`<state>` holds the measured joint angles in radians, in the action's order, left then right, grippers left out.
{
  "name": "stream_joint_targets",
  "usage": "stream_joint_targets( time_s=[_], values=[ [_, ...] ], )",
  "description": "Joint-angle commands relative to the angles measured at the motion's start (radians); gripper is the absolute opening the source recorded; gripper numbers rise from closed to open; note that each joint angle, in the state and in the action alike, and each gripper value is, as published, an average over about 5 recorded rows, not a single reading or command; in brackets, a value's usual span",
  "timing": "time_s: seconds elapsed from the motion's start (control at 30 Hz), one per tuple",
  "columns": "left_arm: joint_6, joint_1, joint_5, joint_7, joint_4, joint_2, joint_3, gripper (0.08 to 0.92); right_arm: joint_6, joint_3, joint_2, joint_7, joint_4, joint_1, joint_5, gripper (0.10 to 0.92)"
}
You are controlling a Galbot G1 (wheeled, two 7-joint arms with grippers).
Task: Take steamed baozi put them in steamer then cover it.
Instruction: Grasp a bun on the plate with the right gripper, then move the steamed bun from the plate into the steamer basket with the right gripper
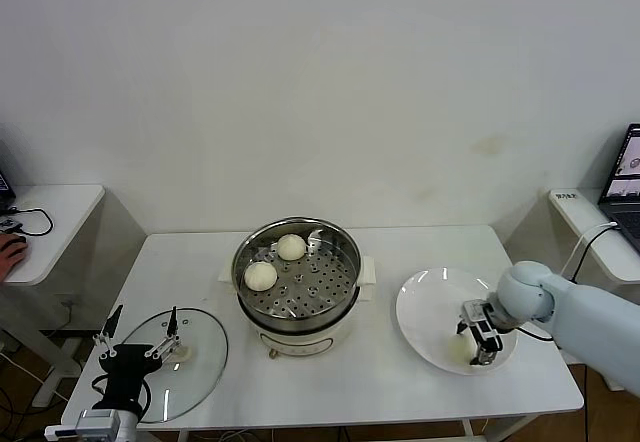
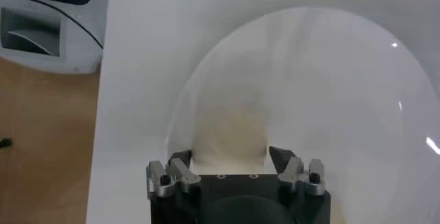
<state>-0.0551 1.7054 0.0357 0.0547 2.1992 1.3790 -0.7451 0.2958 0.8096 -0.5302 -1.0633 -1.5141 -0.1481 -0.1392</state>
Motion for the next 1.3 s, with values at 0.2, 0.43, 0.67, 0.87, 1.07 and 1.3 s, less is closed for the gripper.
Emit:
stream_joint_targets(
  time_s=[0.2, 0.43, 0.67, 0.87, 1.07, 1.3],
  values=[
    [0.000, 0.000, 0.001, 0.000, 0.008, 0.000, 0.002, 0.823, 0.001, -0.033, -0.005, -0.018, 0.016, 0.020, 0.011, 0.604],
    [0.000, -0.003, 0.004, 0.000, 0.011, -0.006, 0.001, 0.823, 0.002, -0.064, 0.019, -0.067, 0.013, 0.193, 0.092, 0.610],
    [0.001, -0.003, 0.007, 0.000, 0.014, -0.008, 0.004, 0.823, 0.011, -0.009, -0.019, -0.090, 0.038, 0.463, 0.196, 0.611],
    [-0.001, -0.012, 0.006, 0.000, 0.023, -0.008, 0.013, 0.823, 0.032, 0.125, -0.169, -0.081, 0.050, 0.740, 0.291, 0.614],
    [0.001, -0.016, 0.003, 0.000, 0.016, -0.003, 0.016, 0.823, 0.058, 0.228, -0.340, -0.024, 0.017, 0.844, 0.368, 0.619],
    [0.002, -0.014, 0.003, 0.001, 0.021, -0.001, 0.000, 0.823, 0.016, 0.284, -0.532, 0.057, 0.042, 0.794, 0.417, 0.619]
  ],
)
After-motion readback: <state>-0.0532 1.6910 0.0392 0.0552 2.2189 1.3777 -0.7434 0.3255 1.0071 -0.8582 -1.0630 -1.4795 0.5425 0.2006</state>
